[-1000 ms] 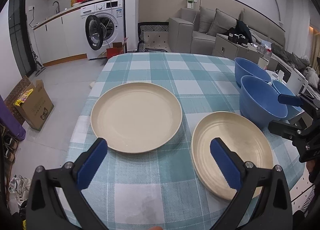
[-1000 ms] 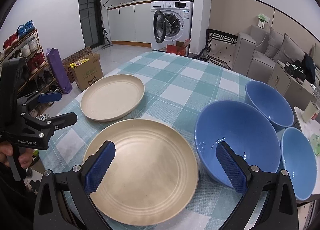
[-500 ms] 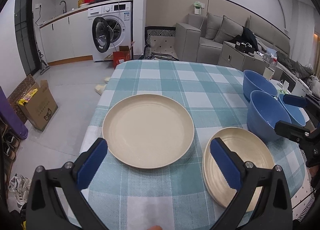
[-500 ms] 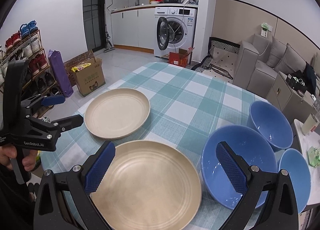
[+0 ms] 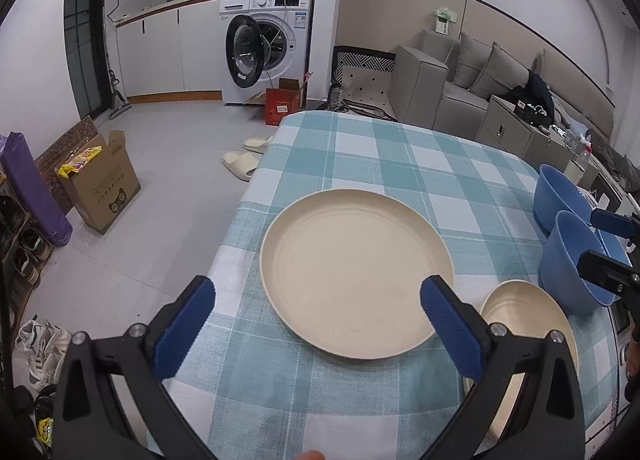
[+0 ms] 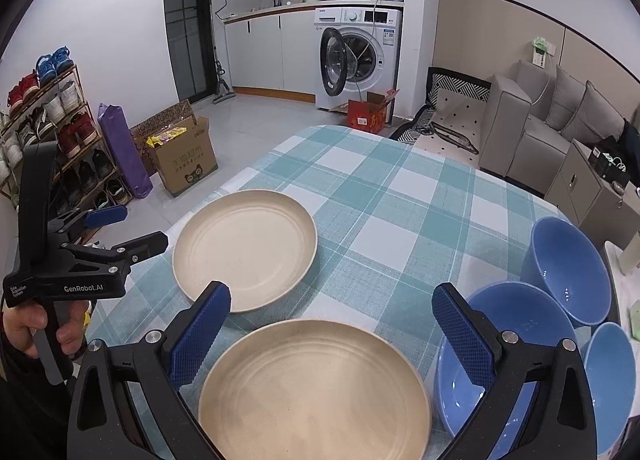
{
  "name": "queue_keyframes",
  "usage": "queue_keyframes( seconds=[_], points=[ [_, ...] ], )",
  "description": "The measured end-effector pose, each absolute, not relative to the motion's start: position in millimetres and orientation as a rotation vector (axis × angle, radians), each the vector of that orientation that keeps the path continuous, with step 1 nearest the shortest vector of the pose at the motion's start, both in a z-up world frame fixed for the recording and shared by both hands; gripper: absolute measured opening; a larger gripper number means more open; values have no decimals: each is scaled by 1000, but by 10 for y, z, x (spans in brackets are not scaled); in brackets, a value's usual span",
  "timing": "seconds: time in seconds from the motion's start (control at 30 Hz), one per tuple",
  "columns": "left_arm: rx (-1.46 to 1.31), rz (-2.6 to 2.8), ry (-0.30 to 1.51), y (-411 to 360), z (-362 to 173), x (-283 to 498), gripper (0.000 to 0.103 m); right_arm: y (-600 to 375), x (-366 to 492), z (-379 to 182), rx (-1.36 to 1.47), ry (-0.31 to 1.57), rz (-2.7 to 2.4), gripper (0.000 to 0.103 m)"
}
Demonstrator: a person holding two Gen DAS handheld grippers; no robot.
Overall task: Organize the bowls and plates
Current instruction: 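Move both open grippers to the rim of the other cream plate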
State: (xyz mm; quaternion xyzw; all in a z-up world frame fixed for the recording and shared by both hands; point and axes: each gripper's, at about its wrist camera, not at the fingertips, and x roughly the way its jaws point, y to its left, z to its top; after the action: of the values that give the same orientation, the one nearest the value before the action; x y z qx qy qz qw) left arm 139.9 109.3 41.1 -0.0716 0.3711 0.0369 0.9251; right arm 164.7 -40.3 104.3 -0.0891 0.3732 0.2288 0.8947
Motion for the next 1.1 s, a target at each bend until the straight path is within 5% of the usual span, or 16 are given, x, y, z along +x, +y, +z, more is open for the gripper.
queue_keyframes(
  seconds=[1.1],
  points=[
    [-251, 188, 840, 1518, -186, 1718, 103, 370, 2659, 82, -184, 1057, 536, 102]
  ],
)
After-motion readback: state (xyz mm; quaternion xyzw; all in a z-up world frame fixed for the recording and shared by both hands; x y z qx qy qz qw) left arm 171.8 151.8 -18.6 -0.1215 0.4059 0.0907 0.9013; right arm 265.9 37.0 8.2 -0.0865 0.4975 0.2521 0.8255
